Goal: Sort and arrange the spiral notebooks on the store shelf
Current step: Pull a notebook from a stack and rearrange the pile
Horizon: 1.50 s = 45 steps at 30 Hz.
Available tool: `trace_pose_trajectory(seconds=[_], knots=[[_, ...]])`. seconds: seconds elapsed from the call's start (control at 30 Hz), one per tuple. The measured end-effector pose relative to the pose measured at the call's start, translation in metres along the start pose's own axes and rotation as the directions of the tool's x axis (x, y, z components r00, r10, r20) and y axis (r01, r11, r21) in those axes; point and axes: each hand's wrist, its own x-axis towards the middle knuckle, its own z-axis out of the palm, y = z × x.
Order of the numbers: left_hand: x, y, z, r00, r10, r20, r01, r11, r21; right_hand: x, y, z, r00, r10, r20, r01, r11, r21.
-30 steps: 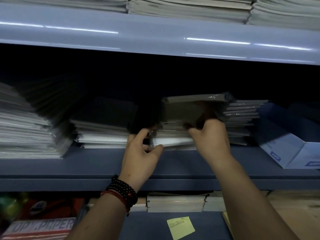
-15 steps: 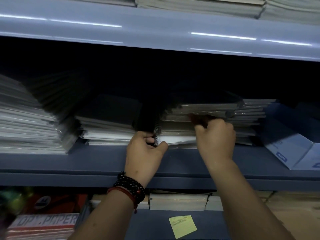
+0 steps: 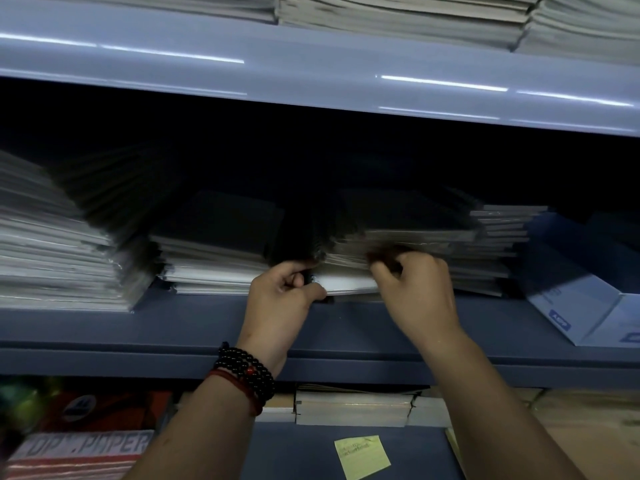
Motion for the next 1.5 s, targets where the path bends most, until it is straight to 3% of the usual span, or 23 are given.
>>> trace_pose_trajectory(seconds=[0.2, 0.3, 0.4, 0.47, 0.57, 0.63, 0.7, 0.77, 0.83, 0.97, 1.13, 1.3, 1.5], knots=[[-0.003, 0.002, 0.000, 0.997, 0.021, 0.075, -0.023, 1.000, 0.017, 0.005, -0.002, -0.003, 0.993, -0.081, -0.089, 0.080, 0.997, -0.013], [-0.003, -0.004, -0.001, 0.996, 0.030, 0.086, -0.048, 0.973, 0.225, 0.009, -0.007, -0.005, 0.987, -0.143, -0.075, 0.140, 0.989, -0.049], [-0.004, -0.012, -0.001, 0.985, 0.172, 0.032, -0.161, 0.815, 0.557, 0.011, -0.006, -0.006, 0.979, -0.200, -0.046, 0.198, 0.978, -0.060], [-0.004, -0.013, 0.003, 0.962, 0.268, -0.058, -0.182, 0.783, 0.595, 0.011, -0.004, -0.007, 0.977, -0.213, -0.030, 0.210, 0.975, -0.072], [0.000, -0.010, 0.010, 0.974, 0.170, -0.150, -0.095, 0.906, 0.412, 0.010, -0.006, -0.009, 0.978, -0.206, -0.020, 0.204, 0.976, -0.069], [0.000, -0.002, 0.017, 0.997, -0.029, -0.071, 0.033, 0.998, 0.054, 0.010, -0.007, -0.009, 0.976, -0.214, -0.026, 0.212, 0.975, -0.067], [0.000, 0.011, 0.023, 0.976, -0.196, 0.095, 0.217, 0.896, -0.386, 0.010, -0.007, -0.010, 0.974, -0.226, -0.021, 0.224, 0.972, -0.073], [0.003, 0.020, 0.024, 0.938, -0.253, 0.236, 0.344, 0.767, -0.541, 0.010, -0.006, -0.011, 0.980, -0.197, 0.007, 0.197, 0.977, -0.084], [0.009, 0.020, 0.024, 0.922, -0.256, 0.290, 0.380, 0.745, -0.548, 0.010, -0.003, -0.010, 0.985, -0.167, 0.030, 0.169, 0.981, -0.096], [0.017, 0.018, 0.027, 0.932, -0.282, 0.229, 0.363, 0.719, -0.593, 0.006, -0.002, -0.010, 0.984, -0.174, 0.046, 0.176, 0.983, -0.053], [0.000, 0.035, 0.019, 0.959, -0.233, 0.161, 0.283, 0.806, -0.521, 0.006, 0.001, -0.012, 0.993, -0.077, 0.091, 0.082, 0.995, -0.051], [-0.027, 0.063, -0.017, 0.982, -0.184, 0.039, 0.183, 0.885, -0.428, 0.001, -0.005, -0.013, 0.991, -0.077, 0.106, 0.075, 0.997, 0.022], [-0.034, 0.065, -0.076, 0.978, -0.160, -0.131, 0.116, 0.949, -0.293, -0.008, -0.018, 0.005, 0.994, 0.036, 0.101, -0.032, 0.998, -0.047]])
